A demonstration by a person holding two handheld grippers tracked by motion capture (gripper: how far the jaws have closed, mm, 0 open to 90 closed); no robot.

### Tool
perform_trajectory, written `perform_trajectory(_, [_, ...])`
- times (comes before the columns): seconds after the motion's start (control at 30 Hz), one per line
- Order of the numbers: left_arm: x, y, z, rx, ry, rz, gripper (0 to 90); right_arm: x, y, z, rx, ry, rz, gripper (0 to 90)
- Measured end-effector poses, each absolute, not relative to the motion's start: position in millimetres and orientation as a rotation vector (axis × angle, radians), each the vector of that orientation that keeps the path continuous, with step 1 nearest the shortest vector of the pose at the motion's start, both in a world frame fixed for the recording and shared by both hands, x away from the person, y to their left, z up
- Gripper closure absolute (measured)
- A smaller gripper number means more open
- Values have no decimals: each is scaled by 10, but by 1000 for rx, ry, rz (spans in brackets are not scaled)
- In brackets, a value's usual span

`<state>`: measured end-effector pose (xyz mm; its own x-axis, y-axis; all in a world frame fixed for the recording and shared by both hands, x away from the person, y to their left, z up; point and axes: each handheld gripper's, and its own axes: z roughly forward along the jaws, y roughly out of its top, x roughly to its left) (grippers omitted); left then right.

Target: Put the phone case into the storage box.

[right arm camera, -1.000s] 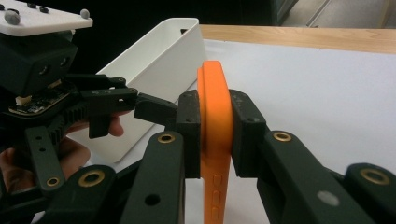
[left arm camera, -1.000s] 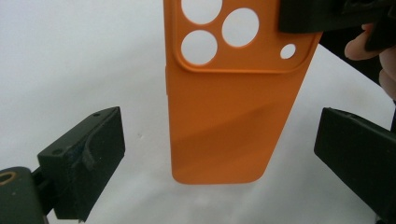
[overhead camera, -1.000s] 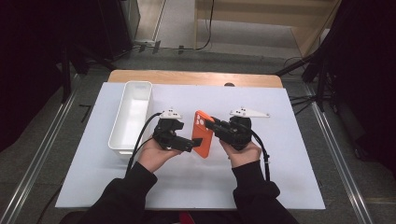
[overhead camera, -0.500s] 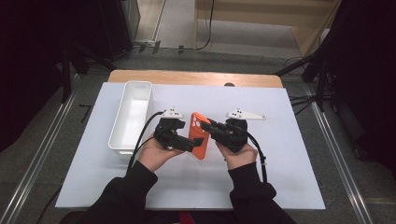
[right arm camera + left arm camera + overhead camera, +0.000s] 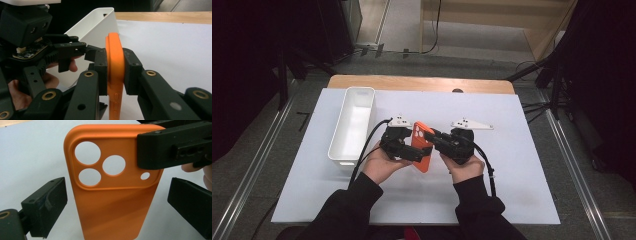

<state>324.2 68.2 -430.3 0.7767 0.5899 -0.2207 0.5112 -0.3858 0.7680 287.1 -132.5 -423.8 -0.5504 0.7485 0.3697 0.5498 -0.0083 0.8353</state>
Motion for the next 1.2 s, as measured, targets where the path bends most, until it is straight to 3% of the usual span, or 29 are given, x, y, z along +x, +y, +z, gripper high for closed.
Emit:
perform_trajectory(0.27, [3249, 638, -4346, 2071, 826, 135, 28, 2860, -1296, -4250, 1385, 2076, 1599, 746])
perform_trajectory(0.77, [3235, 608, -4366, 2069, 830, 192, 136, 2853, -1275, -4259, 1402, 2071, 1605, 746])
perform_trajectory(1.2, [3201, 601, -4343, 2063, 830, 247, 159, 2852, -1283, -4265, 1398, 2060, 1622, 742])
